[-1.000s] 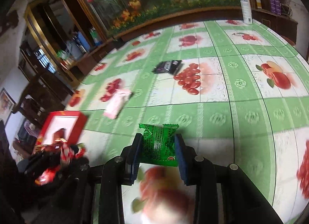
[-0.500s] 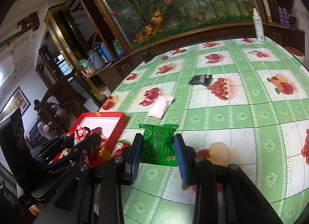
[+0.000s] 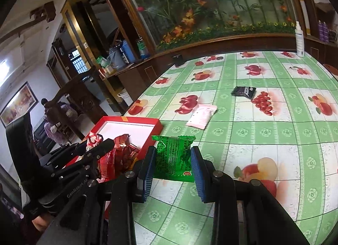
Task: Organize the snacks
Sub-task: 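Carry the heart-print candy and green packet over the box and release both, then grasp the pink-edged white packet with the left tool while the right grasps the black packet, then carry the white packet and black packet over the box and release both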
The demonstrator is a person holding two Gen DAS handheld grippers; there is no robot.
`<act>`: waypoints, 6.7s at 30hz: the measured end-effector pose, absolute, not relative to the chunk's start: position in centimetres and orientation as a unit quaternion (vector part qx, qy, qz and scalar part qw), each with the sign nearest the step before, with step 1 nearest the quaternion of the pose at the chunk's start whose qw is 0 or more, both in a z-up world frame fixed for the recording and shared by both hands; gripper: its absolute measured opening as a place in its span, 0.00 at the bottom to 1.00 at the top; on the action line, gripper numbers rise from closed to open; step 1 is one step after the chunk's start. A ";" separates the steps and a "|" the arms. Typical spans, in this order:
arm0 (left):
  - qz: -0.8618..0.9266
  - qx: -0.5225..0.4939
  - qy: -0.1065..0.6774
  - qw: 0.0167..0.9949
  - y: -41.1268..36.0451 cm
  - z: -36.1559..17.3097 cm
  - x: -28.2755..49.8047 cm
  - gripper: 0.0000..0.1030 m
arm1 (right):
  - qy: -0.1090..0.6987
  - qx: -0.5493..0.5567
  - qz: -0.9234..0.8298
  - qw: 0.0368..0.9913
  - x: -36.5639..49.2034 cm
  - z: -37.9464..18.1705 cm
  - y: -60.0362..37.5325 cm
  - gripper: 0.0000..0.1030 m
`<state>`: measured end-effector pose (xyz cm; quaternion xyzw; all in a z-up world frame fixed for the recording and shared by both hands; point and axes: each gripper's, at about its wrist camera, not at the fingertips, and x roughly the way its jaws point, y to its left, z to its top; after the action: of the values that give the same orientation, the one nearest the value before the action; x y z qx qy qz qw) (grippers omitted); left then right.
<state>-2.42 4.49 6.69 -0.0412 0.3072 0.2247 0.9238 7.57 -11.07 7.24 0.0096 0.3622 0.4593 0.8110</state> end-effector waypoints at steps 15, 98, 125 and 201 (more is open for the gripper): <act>0.249 -0.057 0.298 0.920 6.5 6.8 -3.7 0.26 | 0.356 -0.013 0.486 0.798 5.8 7.9 -7.8 0.33; 0.289 -0.047 0.350 0.890 8.4 8.4 5.3 0.80 | 0.436 0.073 0.341 0.830 20.9 2.7 -15.9 0.51; 0.250 -0.114 0.437 0.857 6.4 -1.5 20.0 0.49 | 0.446 -0.073 0.374 0.810 35.2 -1.0 -0.1 0.34; 0.125 -0.014 0.308 0.943 3.4 7.4 -8.8 0.34 | 0.368 -0.086 0.520 0.766 6.8 8.8 -5.4 0.18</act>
<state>-8.78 3.39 7.40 -0.0140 0.3080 0.1249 0.9430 6.80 -5.39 8.76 -0.0860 0.3679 0.5199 0.7662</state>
